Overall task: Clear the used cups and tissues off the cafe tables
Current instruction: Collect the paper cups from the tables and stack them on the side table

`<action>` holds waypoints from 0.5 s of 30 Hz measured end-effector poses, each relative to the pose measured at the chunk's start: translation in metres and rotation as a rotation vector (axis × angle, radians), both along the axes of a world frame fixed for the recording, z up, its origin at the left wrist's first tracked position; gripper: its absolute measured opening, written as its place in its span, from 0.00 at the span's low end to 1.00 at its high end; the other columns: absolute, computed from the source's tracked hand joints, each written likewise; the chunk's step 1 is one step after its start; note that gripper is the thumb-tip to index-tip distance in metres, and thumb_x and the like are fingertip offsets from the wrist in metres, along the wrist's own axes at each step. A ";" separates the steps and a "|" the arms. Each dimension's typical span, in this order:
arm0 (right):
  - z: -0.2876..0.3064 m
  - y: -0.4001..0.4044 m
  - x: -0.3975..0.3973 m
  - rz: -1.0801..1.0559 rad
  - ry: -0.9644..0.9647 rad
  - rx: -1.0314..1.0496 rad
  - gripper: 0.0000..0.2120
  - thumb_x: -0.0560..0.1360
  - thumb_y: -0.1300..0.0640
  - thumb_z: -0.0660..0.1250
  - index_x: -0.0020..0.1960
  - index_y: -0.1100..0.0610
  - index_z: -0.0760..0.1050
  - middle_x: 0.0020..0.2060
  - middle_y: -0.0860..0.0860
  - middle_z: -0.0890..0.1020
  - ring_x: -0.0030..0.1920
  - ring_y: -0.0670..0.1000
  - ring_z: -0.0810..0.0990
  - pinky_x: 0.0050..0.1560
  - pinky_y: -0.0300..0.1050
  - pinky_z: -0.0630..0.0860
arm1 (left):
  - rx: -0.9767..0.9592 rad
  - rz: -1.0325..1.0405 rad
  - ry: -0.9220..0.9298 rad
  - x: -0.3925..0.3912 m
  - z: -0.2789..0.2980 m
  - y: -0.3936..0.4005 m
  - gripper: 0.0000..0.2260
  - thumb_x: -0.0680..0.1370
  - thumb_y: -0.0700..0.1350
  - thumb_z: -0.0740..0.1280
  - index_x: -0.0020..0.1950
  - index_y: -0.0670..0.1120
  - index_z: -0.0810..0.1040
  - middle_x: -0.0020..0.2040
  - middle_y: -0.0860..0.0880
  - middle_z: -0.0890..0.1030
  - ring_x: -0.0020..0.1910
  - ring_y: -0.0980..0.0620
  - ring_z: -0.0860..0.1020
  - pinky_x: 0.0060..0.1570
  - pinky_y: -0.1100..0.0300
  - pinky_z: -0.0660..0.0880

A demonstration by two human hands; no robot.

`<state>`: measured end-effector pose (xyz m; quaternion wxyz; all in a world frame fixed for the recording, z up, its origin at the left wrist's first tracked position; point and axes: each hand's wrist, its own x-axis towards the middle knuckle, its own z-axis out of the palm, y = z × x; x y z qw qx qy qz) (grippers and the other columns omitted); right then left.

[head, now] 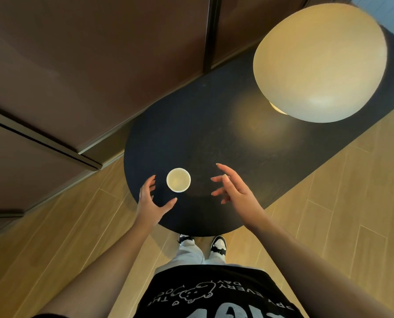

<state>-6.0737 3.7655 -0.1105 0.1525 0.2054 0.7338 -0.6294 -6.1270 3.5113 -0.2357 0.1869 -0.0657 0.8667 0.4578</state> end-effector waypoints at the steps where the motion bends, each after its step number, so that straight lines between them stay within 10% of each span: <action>1: 0.002 0.001 0.001 0.001 0.004 0.000 0.18 0.78 0.38 0.53 0.67 0.31 0.64 0.59 0.41 0.79 0.52 0.44 0.83 0.48 0.37 0.80 | 0.024 0.010 0.020 0.001 0.006 0.001 0.43 0.69 0.49 0.82 0.78 0.56 0.63 0.75 0.50 0.69 0.71 0.52 0.71 0.70 0.52 0.71; 15: 0.027 0.010 0.025 0.000 0.110 -0.045 0.16 0.80 0.38 0.52 0.66 0.30 0.65 0.61 0.36 0.78 0.57 0.41 0.82 0.55 0.35 0.79 | 0.266 -0.054 0.235 0.027 0.110 0.046 0.26 0.75 0.54 0.72 0.70 0.65 0.65 0.67 0.55 0.76 0.62 0.54 0.79 0.57 0.70 0.77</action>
